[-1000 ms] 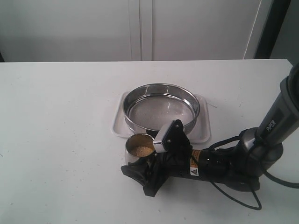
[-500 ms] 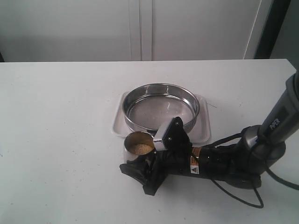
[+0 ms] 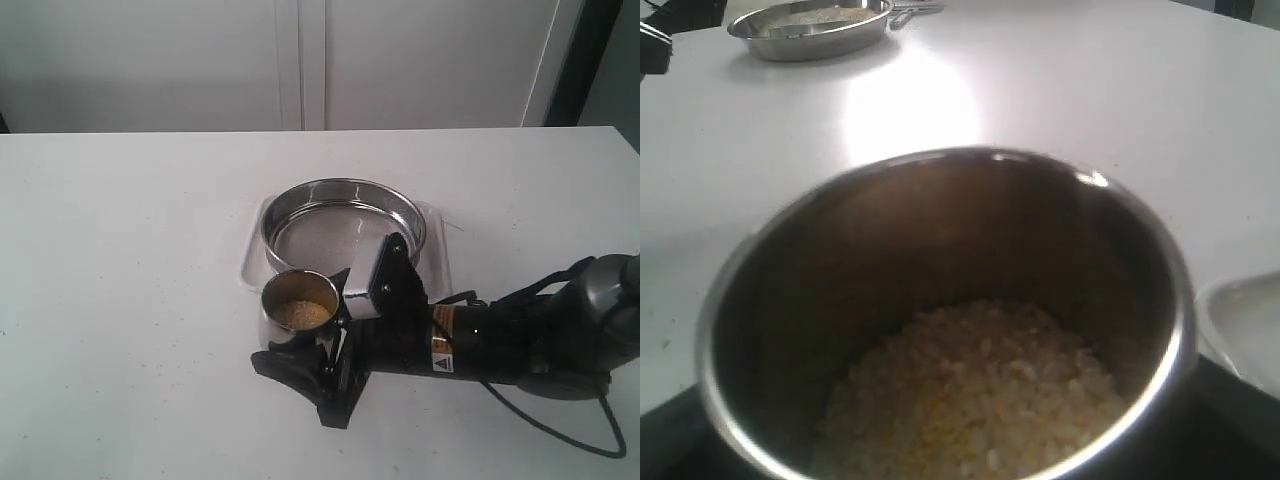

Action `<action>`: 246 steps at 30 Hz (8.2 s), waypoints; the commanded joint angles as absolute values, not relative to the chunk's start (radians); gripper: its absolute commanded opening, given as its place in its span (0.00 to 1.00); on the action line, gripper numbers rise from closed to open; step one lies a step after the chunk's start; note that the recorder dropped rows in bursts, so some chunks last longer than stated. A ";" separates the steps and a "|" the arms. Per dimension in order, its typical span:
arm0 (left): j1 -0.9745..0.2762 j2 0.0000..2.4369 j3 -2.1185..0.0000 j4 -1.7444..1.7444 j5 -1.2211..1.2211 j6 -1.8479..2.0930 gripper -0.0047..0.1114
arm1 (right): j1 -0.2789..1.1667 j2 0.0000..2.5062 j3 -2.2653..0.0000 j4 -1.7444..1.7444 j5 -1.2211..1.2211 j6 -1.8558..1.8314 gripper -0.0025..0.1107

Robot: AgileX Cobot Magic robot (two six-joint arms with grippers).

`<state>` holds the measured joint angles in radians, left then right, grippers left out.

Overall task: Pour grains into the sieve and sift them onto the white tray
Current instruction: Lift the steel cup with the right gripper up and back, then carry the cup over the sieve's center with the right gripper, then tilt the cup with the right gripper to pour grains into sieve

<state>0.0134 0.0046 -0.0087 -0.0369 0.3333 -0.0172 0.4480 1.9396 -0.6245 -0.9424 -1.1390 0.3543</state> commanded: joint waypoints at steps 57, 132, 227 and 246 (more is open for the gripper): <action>0.017 0.000 0.000 -0.043 0.336 -0.019 0.04 | 0.250 1.332 -0.718 -1.192 -0.481 1.181 0.02; 0.017 0.000 0.000 -0.043 0.336 -0.019 0.04 | 0.272 1.702 -1.126 -1.744 -0.352 1.494 0.02; 0.017 0.000 0.000 -0.043 0.336 -0.019 0.04 | 0.453 1.972 -1.587 -0.242 0.679 -0.537 0.02; 0.017 0.000 0.000 -0.043 0.336 -0.019 0.04 | 0.543 2.103 -1.734 -0.415 0.857 -0.652 0.02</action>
